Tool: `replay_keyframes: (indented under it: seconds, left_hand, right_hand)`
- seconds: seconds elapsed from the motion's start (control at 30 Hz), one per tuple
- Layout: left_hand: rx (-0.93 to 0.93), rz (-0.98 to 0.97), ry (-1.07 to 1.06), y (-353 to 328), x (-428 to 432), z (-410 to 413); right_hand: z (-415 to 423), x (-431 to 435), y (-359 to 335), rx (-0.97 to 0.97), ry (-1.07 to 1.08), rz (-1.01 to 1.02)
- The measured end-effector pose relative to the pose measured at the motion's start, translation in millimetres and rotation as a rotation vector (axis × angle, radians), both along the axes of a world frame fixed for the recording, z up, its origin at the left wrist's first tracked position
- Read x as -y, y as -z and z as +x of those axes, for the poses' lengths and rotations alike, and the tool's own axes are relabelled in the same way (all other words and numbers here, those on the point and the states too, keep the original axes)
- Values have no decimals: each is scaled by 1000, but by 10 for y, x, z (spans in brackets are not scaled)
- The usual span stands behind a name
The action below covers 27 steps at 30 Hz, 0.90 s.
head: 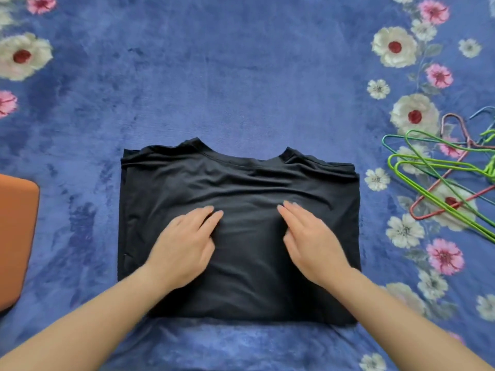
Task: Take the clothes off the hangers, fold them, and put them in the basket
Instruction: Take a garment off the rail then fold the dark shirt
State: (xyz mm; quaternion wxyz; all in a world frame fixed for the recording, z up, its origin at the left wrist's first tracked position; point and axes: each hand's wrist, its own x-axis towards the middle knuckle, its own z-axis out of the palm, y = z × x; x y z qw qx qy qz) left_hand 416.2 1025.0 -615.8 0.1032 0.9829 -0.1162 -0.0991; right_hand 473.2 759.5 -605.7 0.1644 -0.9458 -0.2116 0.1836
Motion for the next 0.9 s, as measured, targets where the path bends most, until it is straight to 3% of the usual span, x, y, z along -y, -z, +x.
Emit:
replay_keyframes:
  seconds: [0.2,0.37,0.43,0.5,0.6,0.67,0.7,0.8,0.9]
  left_hand:
    - [-41,59,-321,548,301,526]
    - [-90,104,-502,619,-357,639]
    - [-93,103,-578,572,-485,630]
    - [-65,78,-614,538,-392,599]
    - [-1,32,-506,523,90,480]
    - [23,-12,-383,537,449,364]
    - [26,-37,-346,545,599,311]
    - [9,-72,-223,550,981,108]
    - [-26,-113,38,536,1357,-167]
  right_hand:
    - [497,-308,488,16,-20,-220]
    - [1031,282,549,-32,236,-470]
    - [1090,391,522,-50,412,-443]
    - [1010,319,509,63,435,-354]
    - [698,80,483,180,71,-166]
    - [539,81,537,157,-198,-205]
    - [580,153,568,150,-231,-246]
    - [897,488,582,123,2,-390]
    - [1214,771,473,34,228,-485]
